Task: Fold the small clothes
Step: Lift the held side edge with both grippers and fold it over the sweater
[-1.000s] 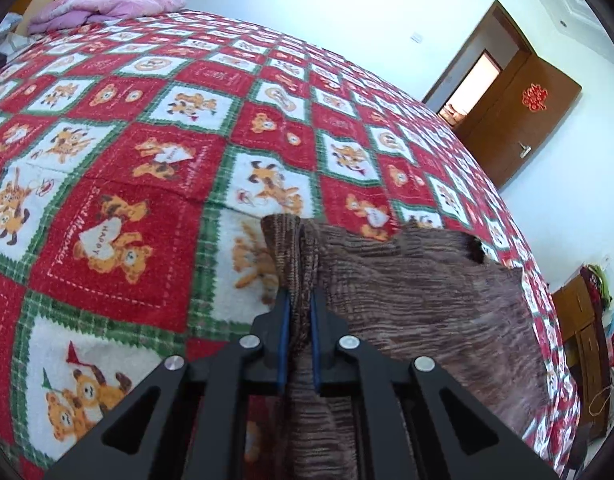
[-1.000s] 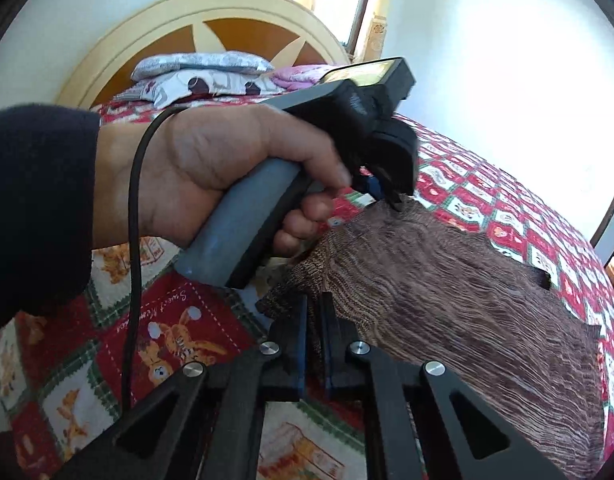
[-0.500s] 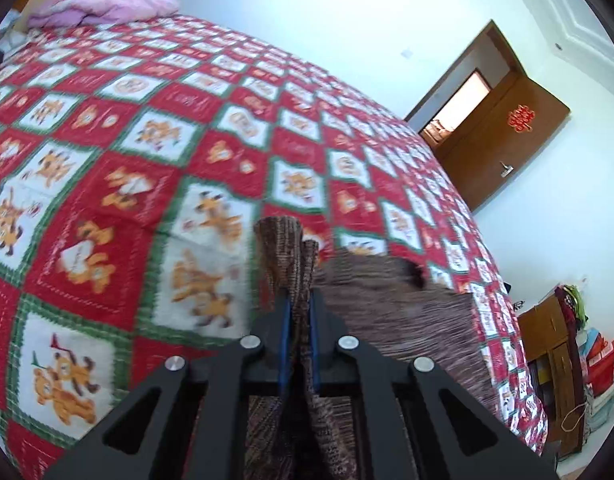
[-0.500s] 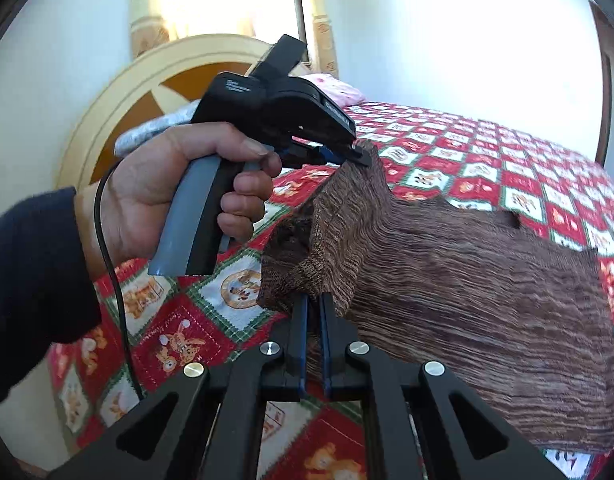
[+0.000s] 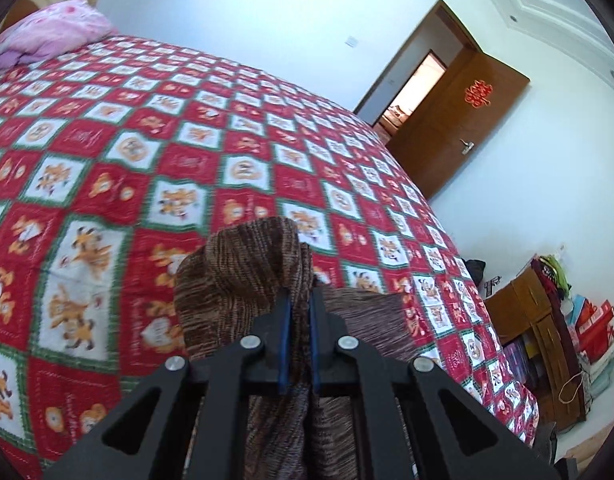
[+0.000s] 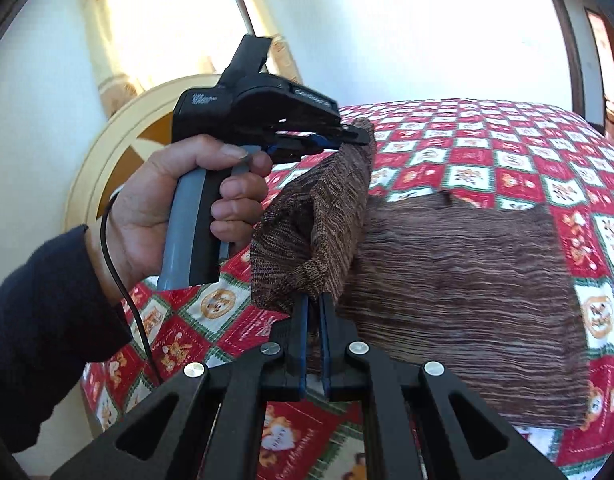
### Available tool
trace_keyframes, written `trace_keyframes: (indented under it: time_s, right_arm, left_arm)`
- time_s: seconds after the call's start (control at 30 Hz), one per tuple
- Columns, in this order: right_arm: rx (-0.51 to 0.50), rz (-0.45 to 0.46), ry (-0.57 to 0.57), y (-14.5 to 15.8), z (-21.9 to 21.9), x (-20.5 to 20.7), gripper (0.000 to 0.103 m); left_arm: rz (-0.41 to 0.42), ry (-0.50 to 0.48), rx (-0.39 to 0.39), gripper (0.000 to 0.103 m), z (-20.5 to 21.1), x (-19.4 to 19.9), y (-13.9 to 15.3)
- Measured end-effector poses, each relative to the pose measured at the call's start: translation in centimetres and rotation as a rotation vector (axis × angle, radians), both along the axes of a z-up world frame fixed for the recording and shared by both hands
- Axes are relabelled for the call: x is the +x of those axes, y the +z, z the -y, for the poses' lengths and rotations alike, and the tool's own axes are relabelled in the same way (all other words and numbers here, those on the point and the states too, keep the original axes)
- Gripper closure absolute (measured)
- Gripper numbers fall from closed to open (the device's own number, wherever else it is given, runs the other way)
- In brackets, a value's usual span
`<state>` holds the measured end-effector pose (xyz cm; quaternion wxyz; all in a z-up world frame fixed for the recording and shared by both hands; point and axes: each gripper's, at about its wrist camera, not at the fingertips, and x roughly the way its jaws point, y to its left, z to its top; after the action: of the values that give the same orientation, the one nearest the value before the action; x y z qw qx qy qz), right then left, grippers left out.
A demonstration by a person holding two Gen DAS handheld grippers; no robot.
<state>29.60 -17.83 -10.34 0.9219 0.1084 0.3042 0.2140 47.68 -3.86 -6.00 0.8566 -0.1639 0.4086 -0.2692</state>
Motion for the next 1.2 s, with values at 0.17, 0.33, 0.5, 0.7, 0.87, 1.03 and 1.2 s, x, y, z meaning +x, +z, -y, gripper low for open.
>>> trace_keyframes:
  time_s: [0.17, 0.33, 0.5, 0.7, 0.87, 1.03, 1.2]
  right_arm:
    - [0.021, -0.023, -0.058, -0.5, 3.1, -0.8, 0.099]
    - [0.053, -0.061, -0.105, -1.4, 6.1, -1.5, 0.099]
    - [0.11, -0.126, -0.146, -2.4, 9.4, -2.0, 0.099]
    - [0.187, -0.187, -0.2, -3.7, 13.3, -2.7, 0.099]
    - [0.239, -0.244, -0.249, -5.6, 15.8, -3.1, 0.099]
    - [0.294, -0.281, -0.279, -7.3, 17.6, -3.6, 0.099]
    - [0.336, -0.344, -0.273, -8.8, 18.3, -3.4, 0.099]
  left_arm:
    - [0.005, -0.031, -0.011, 0.095, 2.6, 0.3, 0.3]
    - [-0.011, -0.064, -0.017, 0.095, 5.2, 0.3, -0.1]
    - [-0.01, -0.105, 0.0, 0.095, 8.3, 0.0, -0.1]
    - [-0.022, -0.153, 0.004, 0.095, 11.6, 0.0, -0.4]
    - [-0.039, -0.19, 0.027, 0.095, 14.7, 0.0, -1.3]
    - [-0.057, -0.219, 0.036, 0.095, 17.2, -0.4, -2.5]
    - [-0.056, -0.232, 0.086, 0.095, 19.1, -0.6, -3.5]
